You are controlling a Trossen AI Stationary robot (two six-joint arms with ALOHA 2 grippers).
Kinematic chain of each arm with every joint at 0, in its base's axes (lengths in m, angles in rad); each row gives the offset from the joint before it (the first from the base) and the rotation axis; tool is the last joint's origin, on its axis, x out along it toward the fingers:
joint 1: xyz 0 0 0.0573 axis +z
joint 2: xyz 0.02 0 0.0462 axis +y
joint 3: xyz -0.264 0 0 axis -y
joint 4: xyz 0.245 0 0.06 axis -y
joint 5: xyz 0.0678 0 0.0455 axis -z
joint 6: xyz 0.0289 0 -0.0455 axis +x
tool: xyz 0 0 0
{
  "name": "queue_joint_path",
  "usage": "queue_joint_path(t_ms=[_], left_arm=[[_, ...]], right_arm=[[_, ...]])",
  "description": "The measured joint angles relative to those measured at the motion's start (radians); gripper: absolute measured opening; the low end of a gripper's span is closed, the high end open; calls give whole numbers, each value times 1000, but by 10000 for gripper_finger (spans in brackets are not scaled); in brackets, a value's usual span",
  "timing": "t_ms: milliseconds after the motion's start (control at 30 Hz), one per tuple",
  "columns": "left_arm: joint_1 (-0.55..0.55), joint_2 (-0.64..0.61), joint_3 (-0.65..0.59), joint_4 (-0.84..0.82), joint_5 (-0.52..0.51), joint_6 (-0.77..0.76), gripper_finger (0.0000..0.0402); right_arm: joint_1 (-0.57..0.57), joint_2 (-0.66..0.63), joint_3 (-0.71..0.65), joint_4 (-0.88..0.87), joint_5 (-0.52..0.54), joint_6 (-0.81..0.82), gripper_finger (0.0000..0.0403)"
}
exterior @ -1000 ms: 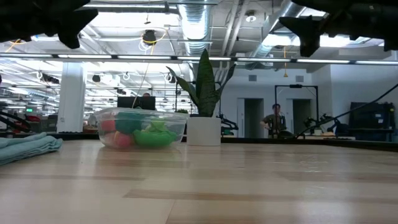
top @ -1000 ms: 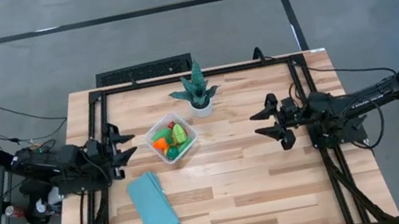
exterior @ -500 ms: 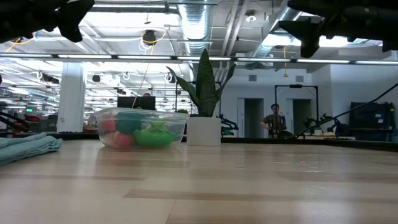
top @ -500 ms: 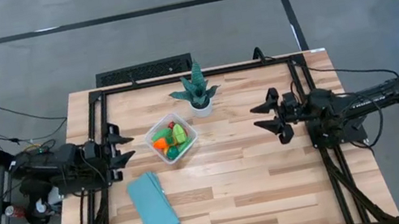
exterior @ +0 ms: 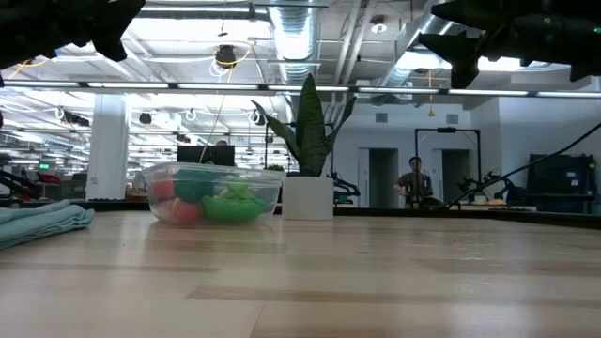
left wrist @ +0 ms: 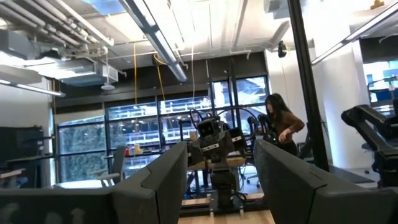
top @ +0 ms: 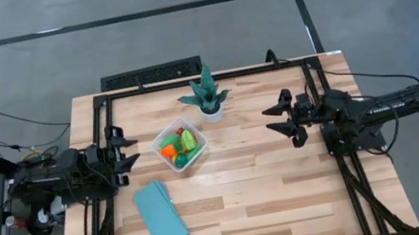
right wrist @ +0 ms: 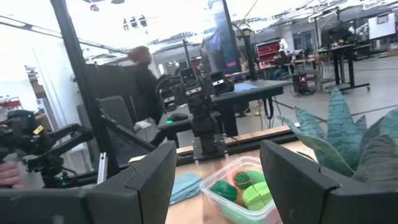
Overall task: Pick and placing Produce into tupperware
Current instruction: Return to Home Position
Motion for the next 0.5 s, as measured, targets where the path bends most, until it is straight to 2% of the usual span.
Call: queue_joint_path(t_ms=[233,500], left_arm=[[37,0,-1,-8,39,-27,178],[40,0,-2,-23,27,-51,178]], right_arm=[[-61,0,0,0,-70,1,224],[-60,-16,-98,124,-66,67,225]])
